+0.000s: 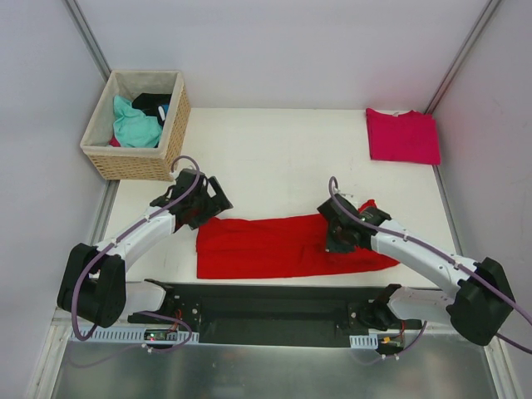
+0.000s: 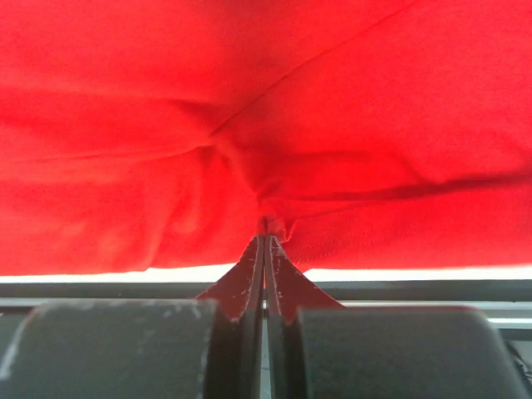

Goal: Fold and stack the t-shirts

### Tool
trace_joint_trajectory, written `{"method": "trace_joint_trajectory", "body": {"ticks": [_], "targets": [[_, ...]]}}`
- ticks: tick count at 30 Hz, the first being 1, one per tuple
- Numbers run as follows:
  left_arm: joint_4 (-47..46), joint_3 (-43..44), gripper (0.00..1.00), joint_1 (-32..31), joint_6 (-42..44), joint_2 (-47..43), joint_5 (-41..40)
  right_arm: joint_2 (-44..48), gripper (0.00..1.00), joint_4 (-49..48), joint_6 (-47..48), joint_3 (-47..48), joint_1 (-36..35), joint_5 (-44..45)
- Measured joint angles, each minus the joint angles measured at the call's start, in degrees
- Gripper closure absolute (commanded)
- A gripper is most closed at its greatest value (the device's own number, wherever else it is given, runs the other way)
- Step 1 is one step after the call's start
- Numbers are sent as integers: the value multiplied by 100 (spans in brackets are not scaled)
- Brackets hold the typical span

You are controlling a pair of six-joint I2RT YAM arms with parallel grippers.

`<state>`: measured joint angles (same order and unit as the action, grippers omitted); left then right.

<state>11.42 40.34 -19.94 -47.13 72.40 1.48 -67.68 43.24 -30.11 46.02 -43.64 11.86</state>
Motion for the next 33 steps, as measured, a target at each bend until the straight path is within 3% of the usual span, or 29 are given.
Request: {"method": "trace_joint_trajectory", "body": {"ticks": [3,4,6,7,9,13,14,25,33], "targets": [[0,0,1,0,-2,0,0,-2,96,33,-103,26,-210,37],[0,0,1,0,-2,0,0,-9,87,48,-133,24,-249,37],[0,0,1,-17,-4,0,-2,-20,81,50,-225,-4,-341,57],[-4,0,1,-35,-4,0,-2,-22,63,55,-260,-39,-372,74],[-2,0,1,-50,-4,0,0,-33,53,76,-352,-111,-424,83],[-2,0,1,-74,-4,0,0,-66,17,120,-433,-181,-503,144],[-2,0,1,-74,-4,0,0,-66,13,129,-450,-184,-511,162],[-2,0,1,-142,-2,0,-2,-68,5,518,-415,173,-396,927],[0,7,1,-144,44,-31,0,-682,4,105,376,929,1228,1338]]}}
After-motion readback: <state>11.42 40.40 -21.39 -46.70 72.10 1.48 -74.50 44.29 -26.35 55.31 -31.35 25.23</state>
